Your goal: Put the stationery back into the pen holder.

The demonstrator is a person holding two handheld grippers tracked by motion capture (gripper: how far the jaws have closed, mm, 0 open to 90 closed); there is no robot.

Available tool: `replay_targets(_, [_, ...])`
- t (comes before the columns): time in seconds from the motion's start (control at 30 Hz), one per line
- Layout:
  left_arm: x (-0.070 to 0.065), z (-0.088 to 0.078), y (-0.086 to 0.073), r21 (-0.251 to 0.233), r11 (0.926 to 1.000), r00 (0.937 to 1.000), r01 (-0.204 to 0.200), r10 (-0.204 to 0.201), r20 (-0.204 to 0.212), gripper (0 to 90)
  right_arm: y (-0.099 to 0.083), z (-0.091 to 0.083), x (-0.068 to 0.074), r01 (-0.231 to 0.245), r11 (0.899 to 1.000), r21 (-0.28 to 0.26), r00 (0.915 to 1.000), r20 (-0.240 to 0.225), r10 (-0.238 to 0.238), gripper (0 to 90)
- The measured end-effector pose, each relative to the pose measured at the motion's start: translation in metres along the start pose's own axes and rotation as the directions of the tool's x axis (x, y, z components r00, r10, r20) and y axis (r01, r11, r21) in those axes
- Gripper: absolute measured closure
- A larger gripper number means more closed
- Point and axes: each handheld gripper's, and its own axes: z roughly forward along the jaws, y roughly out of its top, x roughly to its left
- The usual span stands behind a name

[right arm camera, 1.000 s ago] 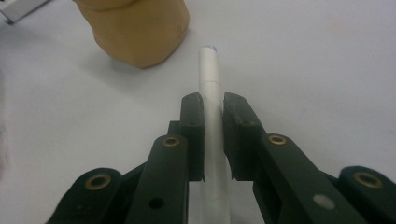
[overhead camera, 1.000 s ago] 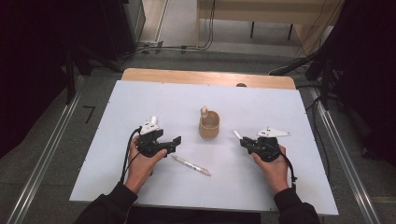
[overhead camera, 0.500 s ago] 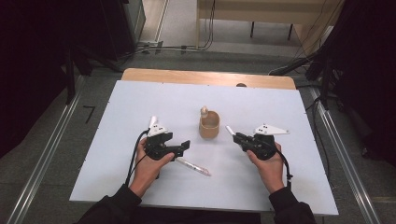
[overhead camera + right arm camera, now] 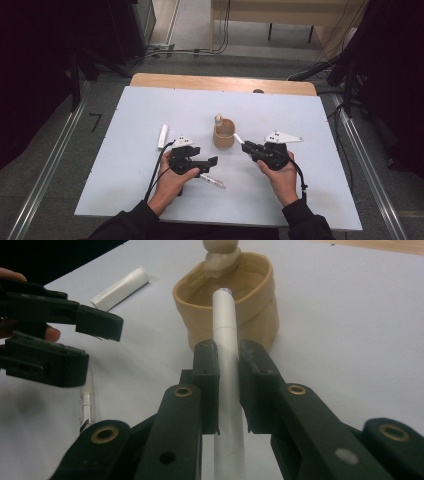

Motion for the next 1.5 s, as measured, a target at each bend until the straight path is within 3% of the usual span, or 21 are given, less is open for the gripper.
replay_targets(0.2, [-0.014,0.012,0.001,0.019,0.9998,0.9988,-0.002,0.001,0.049,19.5,0.005,0.006,0.009,0.012,1.0,-0.01,0.9997,-0.022,-0.012,77.0])
replay_targets(0.63, [-0.024,0.025,0.003,0.025,0.9991,0.9914,0.035,-0.038,0.125,22.3,0.007,0.015,0.02,0.012,1.0,-0.018,0.9982,-0.058,-0.013,77.0])
replay_targets(0.97, [-0.026,0.031,0.007,0.009,0.9948,0.9783,0.101,-0.101,0.181,29.5,0.008,0.019,0.025,0.009,1.0,-0.026,0.997,-0.076,-0.011,77.0])
replay_targets(1.17, [-0.027,0.036,0.008,0.013,0.9941,0.9752,0.108,-0.108,0.193,34.6,0.009,0.019,0.026,0.0,0.999,-0.038,0.9967,-0.082,-0.003,77.0])
replay_targets(1.33, [-0.027,0.038,0.01,0.003,0.9911,0.9656,0.133,-0.131,0.225,39.6,0.009,0.019,0.027,0.003,0.999,-0.042,0.9965,-0.083,-0.006,77.0])
replay_targets(1.5, [-0.029,0.04,0.009,0.009,0.9903,0.9618,0.139,-0.137,0.237,43.0,0.009,0.02,0.028,0.0,0.999,-0.044,0.9961,-0.089,-0.003,77.0])
